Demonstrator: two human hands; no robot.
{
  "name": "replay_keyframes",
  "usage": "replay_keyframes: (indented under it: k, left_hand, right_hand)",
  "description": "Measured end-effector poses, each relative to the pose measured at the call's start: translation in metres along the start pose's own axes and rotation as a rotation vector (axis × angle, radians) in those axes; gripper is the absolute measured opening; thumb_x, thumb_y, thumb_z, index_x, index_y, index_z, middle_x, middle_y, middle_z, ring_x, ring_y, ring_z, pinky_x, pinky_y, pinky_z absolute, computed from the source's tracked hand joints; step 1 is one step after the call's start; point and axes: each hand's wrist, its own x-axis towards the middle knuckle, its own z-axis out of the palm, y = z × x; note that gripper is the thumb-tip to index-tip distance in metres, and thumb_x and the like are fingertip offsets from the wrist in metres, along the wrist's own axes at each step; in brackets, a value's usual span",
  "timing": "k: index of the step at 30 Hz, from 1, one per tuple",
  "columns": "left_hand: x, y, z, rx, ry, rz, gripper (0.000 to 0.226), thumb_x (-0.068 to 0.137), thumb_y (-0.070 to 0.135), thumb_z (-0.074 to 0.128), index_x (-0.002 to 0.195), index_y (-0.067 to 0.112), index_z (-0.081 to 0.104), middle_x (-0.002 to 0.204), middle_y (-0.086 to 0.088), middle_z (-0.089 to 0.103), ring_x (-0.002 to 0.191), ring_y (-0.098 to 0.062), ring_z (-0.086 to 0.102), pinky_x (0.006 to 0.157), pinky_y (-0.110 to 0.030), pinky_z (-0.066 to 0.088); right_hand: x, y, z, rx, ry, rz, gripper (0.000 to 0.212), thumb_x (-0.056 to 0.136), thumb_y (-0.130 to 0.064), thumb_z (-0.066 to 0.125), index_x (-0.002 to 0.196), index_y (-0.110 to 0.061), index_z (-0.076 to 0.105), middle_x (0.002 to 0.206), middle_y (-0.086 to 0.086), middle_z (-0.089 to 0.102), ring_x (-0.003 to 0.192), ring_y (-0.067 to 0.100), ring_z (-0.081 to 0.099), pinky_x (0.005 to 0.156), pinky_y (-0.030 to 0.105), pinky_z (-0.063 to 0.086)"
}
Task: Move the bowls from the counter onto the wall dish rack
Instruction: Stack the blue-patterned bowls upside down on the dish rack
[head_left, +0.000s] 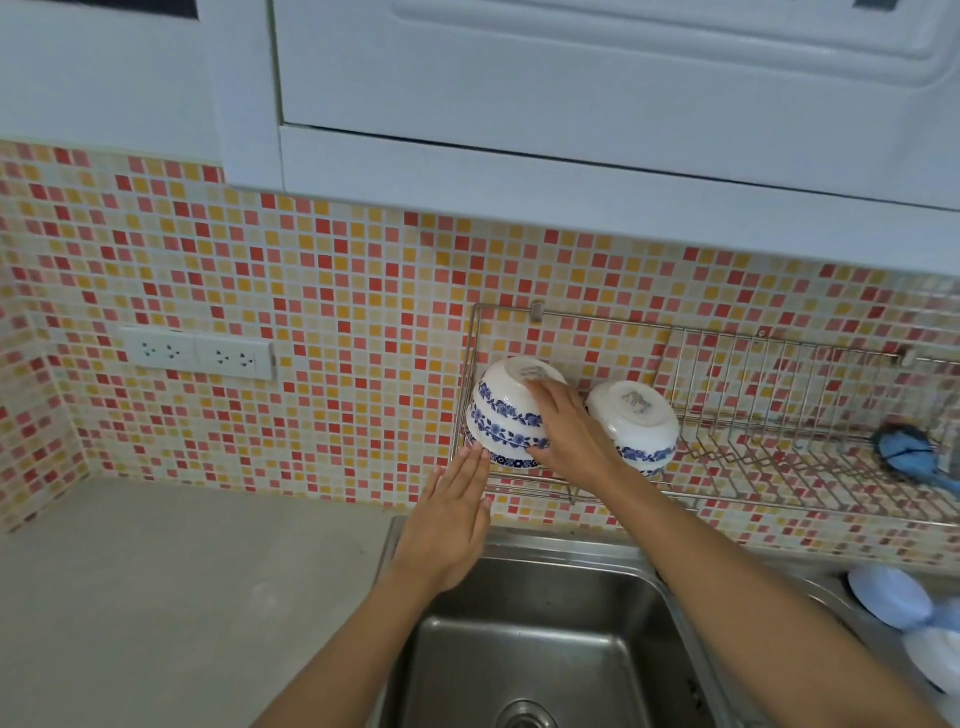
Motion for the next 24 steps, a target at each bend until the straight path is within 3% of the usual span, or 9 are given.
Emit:
replay_keyframes:
  k: [4,10,14,16,19,24]
  left_hand:
    - [0.001,0.000,0.003,0.000,-0.001,-0.012,0.057,0.094,0.046,0.000,0.147,0.027,-0.009,0.156,0.012,-0.013,0.140,-0.001,-0.020,0.115,-0.027,-0.012]
    - [0.000,0.002,0.003,-0.007,0.004,-0.014,0.057,0.094,0.046,0.000,0.147,0.027,-0.009,0.156,0.012,-0.014,0.140,-0.001,-0.021,0.116,-0.027,-0.010]
    - [-0.001,0.004,0.002,0.003,0.012,-0.029,0.056,0.095,0.046,0.002,0.147,0.027,-0.009,0.155,0.012,-0.015,0.139,-0.002,-0.022,0.118,-0.030,-0.008]
    - [0.001,0.008,0.000,0.042,0.015,-0.041,0.058,0.094,0.046,0.001,0.147,0.025,-0.008,0.153,0.011,-0.016,0.138,-0.003,-0.022,0.114,-0.029,-0.013]
    - [0.010,0.011,-0.001,0.096,0.015,-0.051,0.061,0.093,0.049,-0.001,0.147,0.023,-0.012,0.151,0.008,-0.019,0.139,-0.008,-0.022,0.113,-0.034,-0.018]
    - [0.050,0.019,-0.003,0.126,0.056,0.028,0.060,0.095,0.049,0.004,0.147,0.025,-0.015,0.152,0.005,-0.023,0.142,-0.014,-0.021,0.112,-0.034,-0.019]
  right_hand:
    - [0.001,-0.002,0.000,-0.062,-0.022,-0.049,0.091,0.079,-0.021,0.075,0.150,-0.010,0.020,0.154,0.010,0.027,0.143,0.027,0.024,0.109,0.047,0.040]
    - [-0.004,0.000,0.003,-0.029,-0.016,-0.061,0.088,0.078,-0.014,0.077,0.149,-0.011,0.025,0.155,0.011,0.028,0.143,0.028,0.026,0.113,0.047,0.034]
    - [-0.007,0.002,0.002,0.033,-0.001,-0.045,0.085,0.083,-0.024,0.073,0.151,-0.015,0.023,0.158,0.008,0.025,0.146,0.026,0.022,0.117,0.047,0.028]
    - [-0.019,0.011,0.003,0.074,0.094,0.042,0.079,0.088,-0.036,0.065,0.152,-0.016,0.023,0.158,0.006,0.027,0.147,0.024,0.021,0.120,0.047,0.021]
    - [-0.045,0.033,0.004,0.115,0.278,0.242,0.068,0.093,-0.037,0.055,0.151,-0.014,0.026,0.158,0.008,0.029,0.147,0.026,0.020,0.121,0.046,0.015]
    - [-0.075,0.061,0.007,0.101,0.352,0.502,0.068,0.092,-0.037,0.058,0.149,-0.014,0.028,0.158,0.014,0.025,0.146,0.033,0.022,0.116,0.047,0.022]
